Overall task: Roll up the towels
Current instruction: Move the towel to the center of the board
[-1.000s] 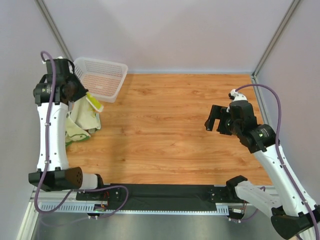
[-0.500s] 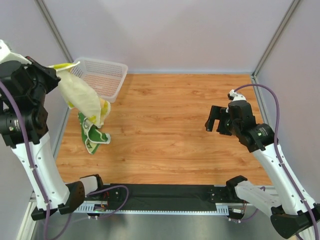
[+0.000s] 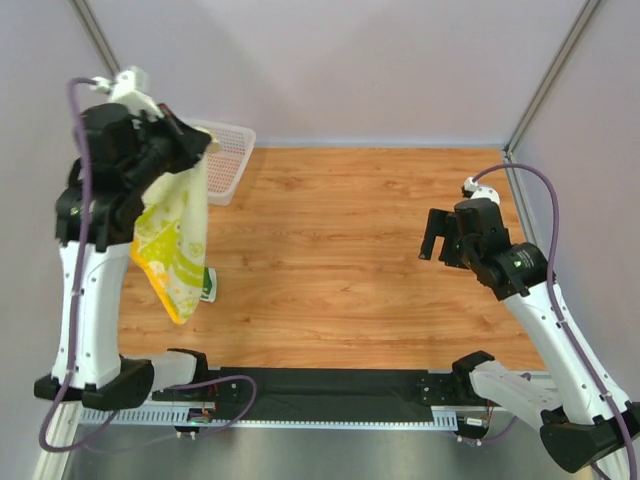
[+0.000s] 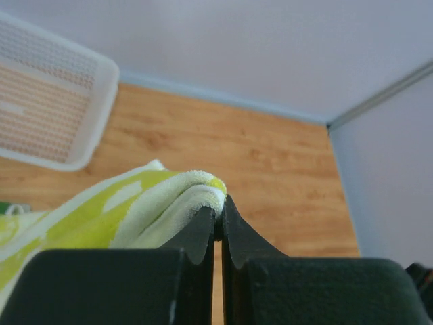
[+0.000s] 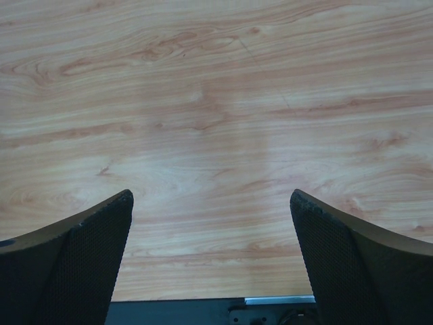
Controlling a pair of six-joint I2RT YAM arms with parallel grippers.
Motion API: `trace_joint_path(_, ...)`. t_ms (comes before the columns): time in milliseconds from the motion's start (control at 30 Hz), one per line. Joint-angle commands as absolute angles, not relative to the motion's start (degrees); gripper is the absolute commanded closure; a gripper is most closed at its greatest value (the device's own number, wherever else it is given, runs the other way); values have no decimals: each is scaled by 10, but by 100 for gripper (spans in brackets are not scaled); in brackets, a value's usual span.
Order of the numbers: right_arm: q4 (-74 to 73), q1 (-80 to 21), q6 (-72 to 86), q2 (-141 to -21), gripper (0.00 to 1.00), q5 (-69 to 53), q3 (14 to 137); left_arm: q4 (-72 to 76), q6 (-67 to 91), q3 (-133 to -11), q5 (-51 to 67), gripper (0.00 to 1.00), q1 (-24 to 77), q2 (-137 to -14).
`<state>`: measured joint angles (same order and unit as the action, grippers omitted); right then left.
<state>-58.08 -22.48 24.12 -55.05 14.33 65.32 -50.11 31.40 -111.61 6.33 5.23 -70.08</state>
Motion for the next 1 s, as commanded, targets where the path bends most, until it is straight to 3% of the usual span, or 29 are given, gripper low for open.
trace_joint_path(0,-602,-218,235,-546,0,220,695,-491,310,-1078,38,100,157,-727)
trace_joint_path(167,-615,-178,237,-533,0,239,700,-440,347,-976,1,98,311,-756)
trace_joint_path(200,-616,-164,237,-533,0,239,694,-432,352,-964,1,85,331,-781)
trace_joint_path(300,-620,-136,237,-540,0,225,683,-429,333,-972,26,60,393,-888)
trace_joint_path(433,-634,-119,238,-556,0,210,686,-512,299,-1070,-23,45,460,-999)
trace_joint_path(567,-633,-115,238,-574,0,184,691,-470,297,-1022,-35,25,460,-973)
trace_joint_path(800,-580,-117,256,-662,0,-34,659,-479,310,-896,-63,24,381,-909)
trace_joint_path(967,-543,-134,269,-724,0,-58,621,-438,353,-735,-46,25,294,-833)
